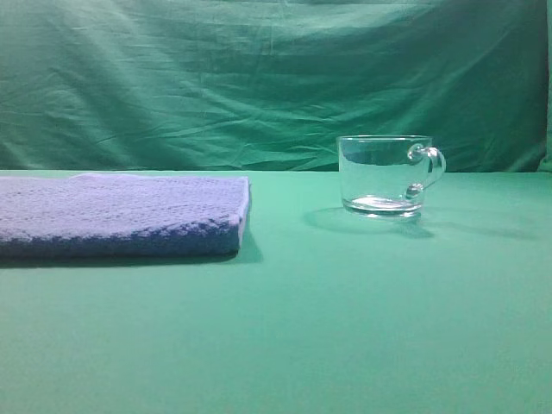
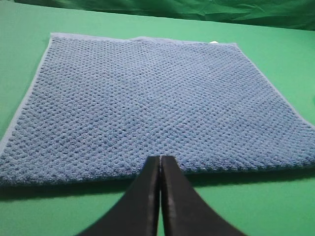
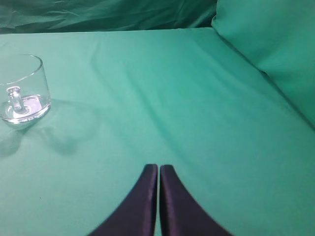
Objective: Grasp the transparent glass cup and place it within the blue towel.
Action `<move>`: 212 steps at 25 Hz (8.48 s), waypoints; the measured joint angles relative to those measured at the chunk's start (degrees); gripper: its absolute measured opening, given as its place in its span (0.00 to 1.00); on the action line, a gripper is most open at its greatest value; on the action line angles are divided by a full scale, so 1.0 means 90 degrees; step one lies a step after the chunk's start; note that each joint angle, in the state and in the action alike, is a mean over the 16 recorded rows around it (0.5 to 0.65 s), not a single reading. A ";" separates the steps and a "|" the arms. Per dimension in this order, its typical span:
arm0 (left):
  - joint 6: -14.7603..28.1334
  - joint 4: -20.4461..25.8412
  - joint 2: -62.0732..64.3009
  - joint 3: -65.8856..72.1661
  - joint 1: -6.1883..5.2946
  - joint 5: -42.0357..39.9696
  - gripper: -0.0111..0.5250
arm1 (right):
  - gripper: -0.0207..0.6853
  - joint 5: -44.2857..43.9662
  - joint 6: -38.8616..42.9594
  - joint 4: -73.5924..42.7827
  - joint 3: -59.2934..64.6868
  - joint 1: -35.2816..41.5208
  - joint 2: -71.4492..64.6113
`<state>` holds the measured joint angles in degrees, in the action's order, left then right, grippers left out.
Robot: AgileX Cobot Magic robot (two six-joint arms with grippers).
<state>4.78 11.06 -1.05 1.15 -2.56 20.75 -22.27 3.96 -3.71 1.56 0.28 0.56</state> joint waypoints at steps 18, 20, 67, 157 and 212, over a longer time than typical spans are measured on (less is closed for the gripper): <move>0.0000 0.0000 0.0000 0.0000 0.0000 0.0000 0.02 | 0.03 0.0001 -0.0004 -0.0002 0.0000 0.0000 0.0000; 0.0000 0.0000 0.0000 0.0000 0.0000 0.0000 0.02 | 0.03 0.0015 -0.0038 -0.0033 0.0000 0.0000 0.0000; 0.0000 0.0000 0.0000 0.0000 0.0000 0.0000 0.02 | 0.26 -0.1595 -0.1007 0.0391 -0.5434 -0.1934 -0.7720; 0.0000 0.0000 0.0000 0.0000 0.0000 0.0000 0.02 | 0.03 -0.4388 -0.0293 0.0398 -1.1152 -0.5508 -1.0657; 0.0000 0.0000 0.0000 0.0000 0.0000 0.0000 0.02 | 0.03 0.0386 -0.0172 0.0367 -0.1531 -0.1929 -0.1080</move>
<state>4.78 11.06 -1.05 1.15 -2.56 20.75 -18.79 2.41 -0.41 -12.22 -17.08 -9.16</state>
